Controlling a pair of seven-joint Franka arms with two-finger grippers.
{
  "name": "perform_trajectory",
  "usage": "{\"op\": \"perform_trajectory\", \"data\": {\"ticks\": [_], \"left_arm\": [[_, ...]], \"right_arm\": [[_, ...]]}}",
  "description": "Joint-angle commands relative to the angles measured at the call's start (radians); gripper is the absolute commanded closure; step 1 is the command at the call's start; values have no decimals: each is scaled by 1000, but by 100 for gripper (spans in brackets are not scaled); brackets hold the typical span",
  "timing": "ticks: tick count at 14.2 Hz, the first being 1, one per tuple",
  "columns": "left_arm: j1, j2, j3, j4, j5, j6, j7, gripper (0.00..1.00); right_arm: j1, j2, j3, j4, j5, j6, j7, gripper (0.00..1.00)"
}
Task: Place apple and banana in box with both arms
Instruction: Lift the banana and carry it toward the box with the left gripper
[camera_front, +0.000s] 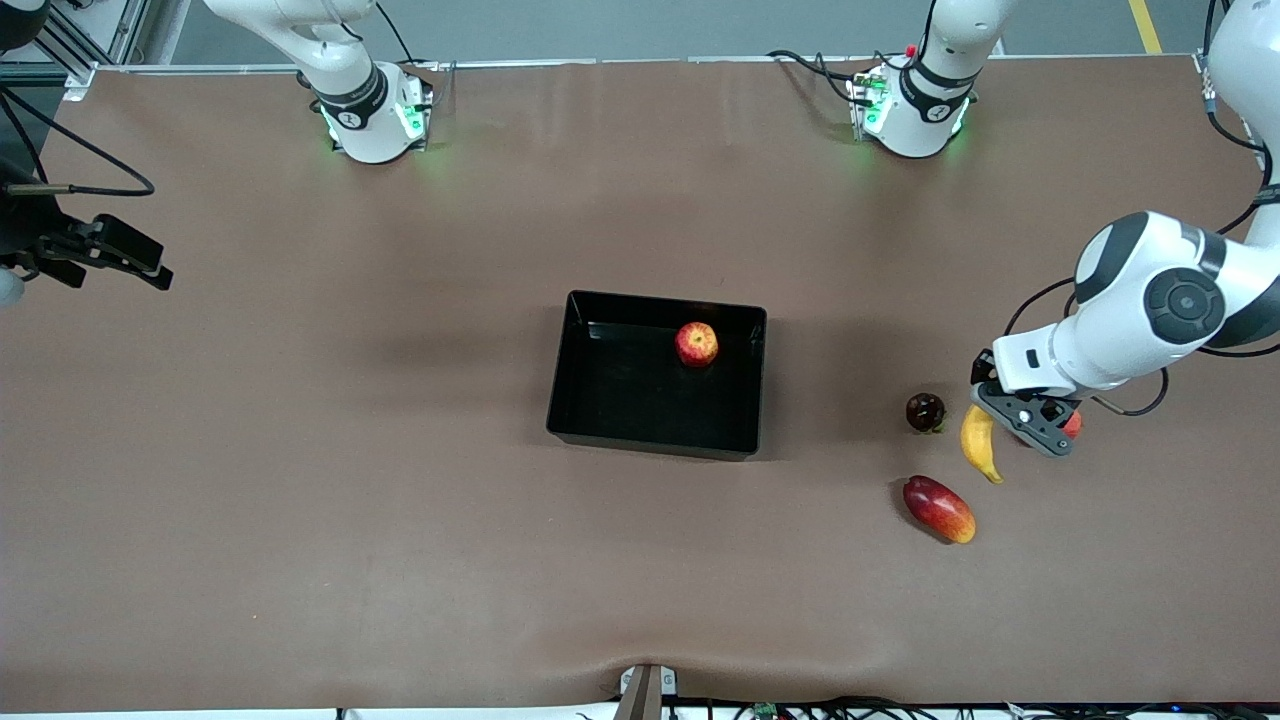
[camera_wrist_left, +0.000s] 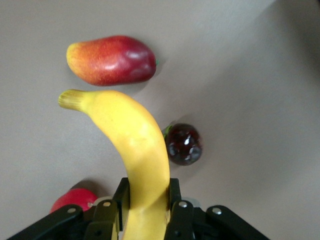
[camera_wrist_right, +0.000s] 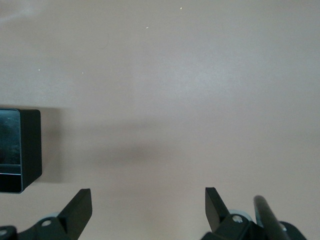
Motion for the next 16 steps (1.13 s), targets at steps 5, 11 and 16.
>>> {"op": "perform_trajectory", "data": {"ticks": [5, 11, 16], "left_arm": [[-184, 11, -41, 199, -117, -182, -217, 100], [-469, 30, 47, 265, -121, -193, -573, 100], [-802, 53, 236, 412, -141, -185, -696, 100]], "right_arm": [[-9, 16, 4, 10, -9, 22, -6, 0], [-11, 16, 3, 10, -13, 22, -9, 0], [-20, 14, 1, 8, -62, 26, -12, 0]]}}
